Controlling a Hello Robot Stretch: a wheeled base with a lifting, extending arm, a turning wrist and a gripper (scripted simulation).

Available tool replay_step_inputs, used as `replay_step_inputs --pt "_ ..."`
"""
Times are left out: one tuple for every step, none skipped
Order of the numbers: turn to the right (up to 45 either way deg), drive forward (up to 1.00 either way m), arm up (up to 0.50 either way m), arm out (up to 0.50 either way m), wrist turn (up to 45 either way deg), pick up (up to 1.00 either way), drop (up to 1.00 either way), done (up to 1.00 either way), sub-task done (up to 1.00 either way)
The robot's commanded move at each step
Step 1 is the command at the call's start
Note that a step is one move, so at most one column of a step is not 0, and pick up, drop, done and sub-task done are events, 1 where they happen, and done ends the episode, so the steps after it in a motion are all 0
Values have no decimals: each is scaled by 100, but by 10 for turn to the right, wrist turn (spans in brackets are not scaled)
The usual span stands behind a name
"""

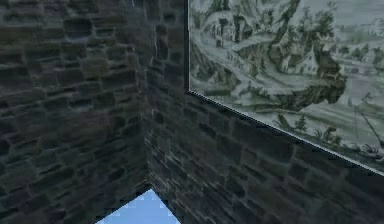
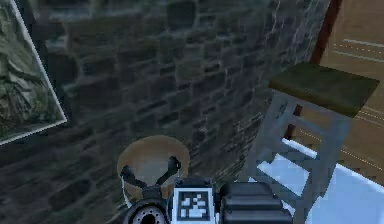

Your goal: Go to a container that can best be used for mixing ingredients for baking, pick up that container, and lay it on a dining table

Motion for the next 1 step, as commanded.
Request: replay_step_inputs --pt "-450 0 0 0 0 0 0 0 0"
